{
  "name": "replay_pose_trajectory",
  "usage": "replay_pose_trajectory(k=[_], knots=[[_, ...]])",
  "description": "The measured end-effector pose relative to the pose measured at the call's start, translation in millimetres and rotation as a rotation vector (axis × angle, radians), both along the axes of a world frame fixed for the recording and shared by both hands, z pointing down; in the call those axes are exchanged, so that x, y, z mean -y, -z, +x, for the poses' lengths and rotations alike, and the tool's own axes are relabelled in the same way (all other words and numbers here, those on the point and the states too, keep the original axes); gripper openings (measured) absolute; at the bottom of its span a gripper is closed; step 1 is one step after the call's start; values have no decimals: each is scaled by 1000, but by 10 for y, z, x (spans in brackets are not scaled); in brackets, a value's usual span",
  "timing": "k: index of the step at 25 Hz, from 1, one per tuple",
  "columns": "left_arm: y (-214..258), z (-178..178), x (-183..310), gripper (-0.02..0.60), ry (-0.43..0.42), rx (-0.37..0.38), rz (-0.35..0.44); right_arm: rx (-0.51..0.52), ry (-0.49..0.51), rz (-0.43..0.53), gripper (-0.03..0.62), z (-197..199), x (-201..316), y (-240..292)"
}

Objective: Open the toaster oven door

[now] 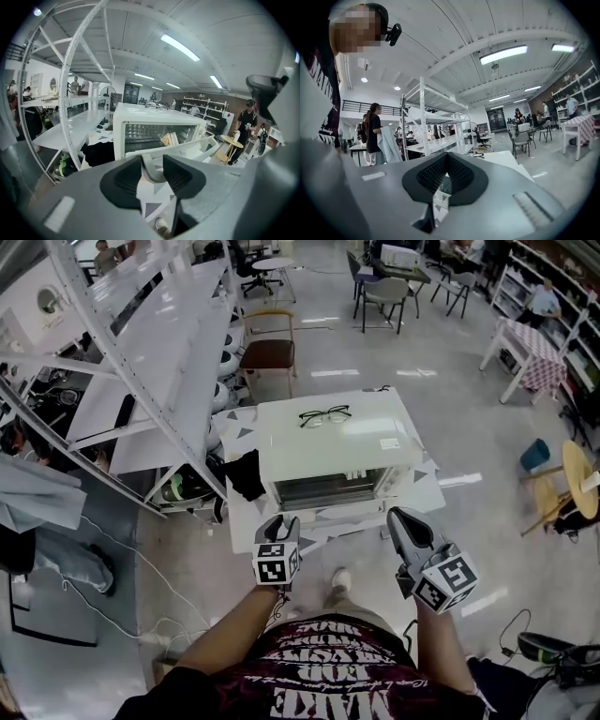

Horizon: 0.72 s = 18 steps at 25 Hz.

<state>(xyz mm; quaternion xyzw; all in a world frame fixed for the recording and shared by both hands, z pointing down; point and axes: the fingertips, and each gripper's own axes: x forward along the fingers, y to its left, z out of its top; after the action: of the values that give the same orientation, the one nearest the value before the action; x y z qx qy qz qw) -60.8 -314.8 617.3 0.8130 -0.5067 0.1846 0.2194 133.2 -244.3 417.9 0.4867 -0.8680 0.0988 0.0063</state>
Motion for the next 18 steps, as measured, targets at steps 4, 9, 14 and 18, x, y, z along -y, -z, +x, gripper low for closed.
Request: replay_pose_trajectory(k=[4, 9, 14, 18], knots=[[-26, 9, -58, 150, -25, -6, -2, -20, -14, -4, 26, -86, -198, 25], [-17, -8, -56, 150, -24, -20, 27, -67, -43, -16, 26, -149, -506, 35], [-33, -23, -69, 149, -6, -29, 49, -104, -85, -21, 26, -46, -714, 99], [-116, -7, -184, 147, 2, -16, 30, -110, -77, -17, 26, 51, -726, 160]])
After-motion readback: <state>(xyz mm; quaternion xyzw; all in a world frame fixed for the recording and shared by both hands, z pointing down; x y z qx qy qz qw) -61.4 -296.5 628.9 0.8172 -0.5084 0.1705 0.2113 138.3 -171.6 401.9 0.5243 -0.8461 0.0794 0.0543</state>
